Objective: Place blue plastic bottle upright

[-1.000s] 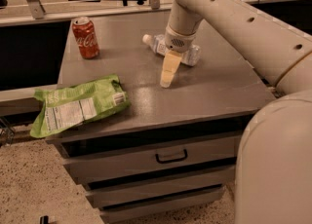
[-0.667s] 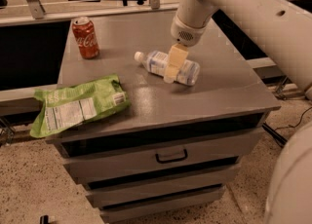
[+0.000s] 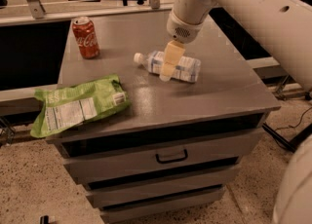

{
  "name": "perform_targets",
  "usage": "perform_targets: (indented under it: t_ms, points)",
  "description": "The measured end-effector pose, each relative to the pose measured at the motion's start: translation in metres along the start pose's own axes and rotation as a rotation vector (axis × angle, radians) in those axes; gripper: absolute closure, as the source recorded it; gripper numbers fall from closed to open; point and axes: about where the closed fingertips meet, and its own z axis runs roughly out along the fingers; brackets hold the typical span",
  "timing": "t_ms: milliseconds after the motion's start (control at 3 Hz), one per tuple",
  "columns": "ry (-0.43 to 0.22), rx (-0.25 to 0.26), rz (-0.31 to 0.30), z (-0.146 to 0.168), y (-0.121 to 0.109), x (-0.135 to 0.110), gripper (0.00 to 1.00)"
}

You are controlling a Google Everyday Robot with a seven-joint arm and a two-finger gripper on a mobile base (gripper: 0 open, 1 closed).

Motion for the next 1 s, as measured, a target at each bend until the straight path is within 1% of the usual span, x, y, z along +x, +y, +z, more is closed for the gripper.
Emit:
perform_targets:
  t_ms: [333, 667, 1000]
  points:
    - [0.020, -0.013, -0.007, 0.016, 0.002, -0.009, 0.00]
    - [0.067, -0.030, -0.021, 0.034, 0.009, -0.018, 0.00]
    - [0.089, -0.054, -0.057, 0.049, 0.019, -0.033, 0.26]
